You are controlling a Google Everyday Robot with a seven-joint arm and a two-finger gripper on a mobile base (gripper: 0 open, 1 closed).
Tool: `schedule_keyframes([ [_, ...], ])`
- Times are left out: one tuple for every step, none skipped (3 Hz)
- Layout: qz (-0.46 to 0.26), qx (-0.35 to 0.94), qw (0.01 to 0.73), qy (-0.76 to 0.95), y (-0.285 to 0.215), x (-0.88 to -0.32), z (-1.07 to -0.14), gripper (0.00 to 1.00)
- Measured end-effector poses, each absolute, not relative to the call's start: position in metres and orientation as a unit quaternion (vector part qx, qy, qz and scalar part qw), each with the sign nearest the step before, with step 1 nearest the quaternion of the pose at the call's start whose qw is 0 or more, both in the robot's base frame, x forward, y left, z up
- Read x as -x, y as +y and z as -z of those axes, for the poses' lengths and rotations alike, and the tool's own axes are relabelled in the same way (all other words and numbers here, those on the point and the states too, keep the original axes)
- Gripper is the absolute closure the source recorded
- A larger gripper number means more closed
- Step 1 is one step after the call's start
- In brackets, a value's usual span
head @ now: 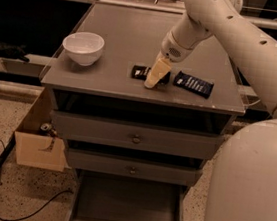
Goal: Place rxbar chocolate into bottom drawer
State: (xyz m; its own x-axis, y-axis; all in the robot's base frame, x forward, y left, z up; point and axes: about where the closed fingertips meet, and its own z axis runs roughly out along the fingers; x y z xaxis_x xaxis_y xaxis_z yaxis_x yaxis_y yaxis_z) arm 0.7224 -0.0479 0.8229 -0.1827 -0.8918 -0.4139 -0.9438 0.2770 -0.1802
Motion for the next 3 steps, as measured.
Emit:
schedule_keyframes([
  [-0.058,0.598,0.225,0.767,-0.0478,-0.7225,-0.8228,0.63],
  [-0.058,0.598,0.225,0.767,-0.0478,-0.7225,-0.8228,0.86],
  [-0.058,0.599,0.225,0.767,-0.0478,-0.7225,-0.8227,1.00],
])
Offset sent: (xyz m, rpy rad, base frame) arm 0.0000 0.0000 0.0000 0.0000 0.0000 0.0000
